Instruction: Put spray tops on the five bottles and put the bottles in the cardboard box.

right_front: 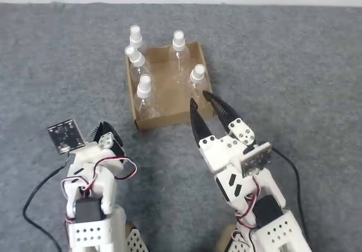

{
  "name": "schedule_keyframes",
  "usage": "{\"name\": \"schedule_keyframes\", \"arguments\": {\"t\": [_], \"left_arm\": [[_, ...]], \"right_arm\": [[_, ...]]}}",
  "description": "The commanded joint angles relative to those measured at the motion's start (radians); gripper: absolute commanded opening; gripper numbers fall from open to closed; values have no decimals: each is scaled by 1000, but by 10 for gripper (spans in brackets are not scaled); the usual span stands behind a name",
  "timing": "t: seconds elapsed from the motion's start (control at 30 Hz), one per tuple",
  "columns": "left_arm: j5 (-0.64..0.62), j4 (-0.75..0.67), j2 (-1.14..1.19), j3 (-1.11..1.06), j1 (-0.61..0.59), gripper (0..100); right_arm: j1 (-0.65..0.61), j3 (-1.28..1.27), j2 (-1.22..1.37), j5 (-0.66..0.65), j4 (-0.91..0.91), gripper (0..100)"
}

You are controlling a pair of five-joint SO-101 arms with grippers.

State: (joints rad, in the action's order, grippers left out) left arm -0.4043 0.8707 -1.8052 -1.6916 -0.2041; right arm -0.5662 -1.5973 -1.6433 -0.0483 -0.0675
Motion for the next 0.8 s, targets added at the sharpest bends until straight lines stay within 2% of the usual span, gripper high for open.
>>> {"name": "schedule_keyframes", "arguments": {"t": [0.0,0.27,0.57,0.77], "left_arm": [[9,3,-18,7,6,12],[9,3,-18,7,6,12],[9,3,-18,7,5,12],[9,3,-18,7,3,12]], "right_arm": [[41,78,-36,-29,-91,34],[64,110,-42,-31,-211,34],[197,109,-44,-31,-315,34],[225,109,-45,-31,-398,34]]}}
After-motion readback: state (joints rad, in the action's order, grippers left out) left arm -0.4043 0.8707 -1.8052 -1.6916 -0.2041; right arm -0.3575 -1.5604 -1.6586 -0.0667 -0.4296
